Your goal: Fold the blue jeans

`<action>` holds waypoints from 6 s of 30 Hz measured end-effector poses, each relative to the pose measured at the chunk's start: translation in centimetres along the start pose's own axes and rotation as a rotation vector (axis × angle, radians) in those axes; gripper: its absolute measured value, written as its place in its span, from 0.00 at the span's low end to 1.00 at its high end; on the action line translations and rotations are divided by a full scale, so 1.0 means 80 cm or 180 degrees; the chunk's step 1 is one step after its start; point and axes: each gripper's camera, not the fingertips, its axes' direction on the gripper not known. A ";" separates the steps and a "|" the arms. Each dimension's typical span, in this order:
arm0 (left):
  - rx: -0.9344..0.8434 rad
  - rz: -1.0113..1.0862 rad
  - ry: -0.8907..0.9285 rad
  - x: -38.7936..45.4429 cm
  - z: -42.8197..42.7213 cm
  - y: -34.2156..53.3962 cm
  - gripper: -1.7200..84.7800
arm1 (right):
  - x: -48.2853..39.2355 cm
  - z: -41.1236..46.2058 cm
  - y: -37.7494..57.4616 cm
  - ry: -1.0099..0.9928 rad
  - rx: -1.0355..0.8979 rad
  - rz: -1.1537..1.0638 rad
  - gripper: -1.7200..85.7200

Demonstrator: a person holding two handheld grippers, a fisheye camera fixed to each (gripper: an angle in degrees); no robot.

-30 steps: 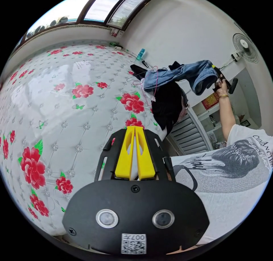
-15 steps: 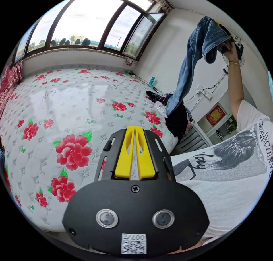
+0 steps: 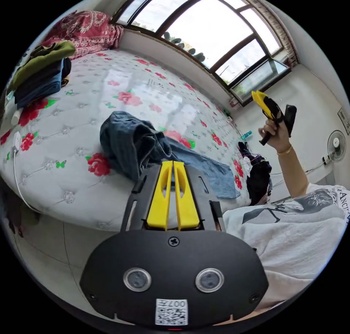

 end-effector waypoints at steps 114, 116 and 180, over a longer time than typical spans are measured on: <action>-0.0348 -0.0151 -0.1516 -0.003 0.178 -0.478 0.02 | 0.530 -0.321 0.066 0.2879 -0.1497 0.2091 0.06; -0.0304 -0.0033 -0.1386 0.001 0.183 -0.485 0.02 | 0.533 -0.307 0.070 0.2740 -0.1376 0.2067 0.06; -0.1393 0.0198 -0.2537 0.118 0.093 -0.216 0.01 | 0.267 -0.166 0.275 0.1548 -0.2492 0.2120 0.07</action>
